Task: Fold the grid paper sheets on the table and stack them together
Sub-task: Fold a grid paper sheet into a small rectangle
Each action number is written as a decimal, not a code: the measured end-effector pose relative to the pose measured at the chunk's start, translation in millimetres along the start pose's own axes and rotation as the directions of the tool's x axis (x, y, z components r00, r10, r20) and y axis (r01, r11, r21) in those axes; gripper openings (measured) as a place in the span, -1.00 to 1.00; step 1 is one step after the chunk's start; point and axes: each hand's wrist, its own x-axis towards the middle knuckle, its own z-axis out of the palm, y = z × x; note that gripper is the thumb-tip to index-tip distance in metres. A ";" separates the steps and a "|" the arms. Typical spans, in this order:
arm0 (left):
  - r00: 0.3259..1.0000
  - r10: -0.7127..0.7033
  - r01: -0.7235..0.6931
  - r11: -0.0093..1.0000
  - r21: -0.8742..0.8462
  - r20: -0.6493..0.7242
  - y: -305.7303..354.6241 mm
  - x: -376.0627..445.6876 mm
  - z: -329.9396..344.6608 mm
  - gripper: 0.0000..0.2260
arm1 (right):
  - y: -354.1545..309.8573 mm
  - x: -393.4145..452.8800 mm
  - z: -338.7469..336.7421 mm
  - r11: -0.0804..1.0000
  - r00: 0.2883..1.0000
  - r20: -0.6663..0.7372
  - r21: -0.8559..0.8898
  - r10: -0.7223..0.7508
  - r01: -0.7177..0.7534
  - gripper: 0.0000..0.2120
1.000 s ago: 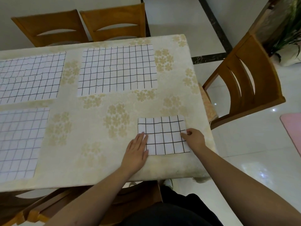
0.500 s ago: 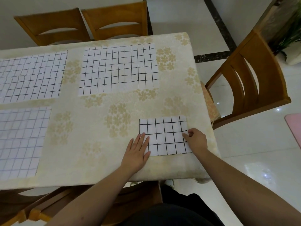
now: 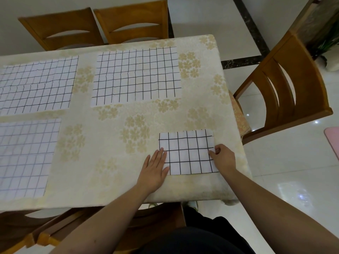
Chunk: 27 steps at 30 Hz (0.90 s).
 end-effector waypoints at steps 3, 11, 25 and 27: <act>1.000 0.004 -0.004 1.000 -0.001 -0.006 -3.9 0.7 -0.9 -0.41 | 1.5 -0.7 2.3 1.000 1.000 -0.008 0.013 0.009 -0.009 -0.77; 0.994 0.006 -0.009 1.000 -0.023 -0.105 -3.5 4.9 -7.7 -0.48 | 4.2 -6.0 9.4 0.999 0.985 -0.169 0.000 -0.044 0.045 -0.59; 0.989 0.135 -0.131 0.990 0.059 -0.067 22.0 46.3 -3.4 -0.52 | 1.1 -24.4 69.2 0.602 0.696 0.173 -0.387 -0.697 0.699 -0.53; 0.989 0.137 -0.132 0.988 0.076 -0.064 15.8 46.0 0.9 -0.50 | 12.0 -21.2 69.7 0.569 0.701 0.254 -0.434 -0.666 0.698 -0.50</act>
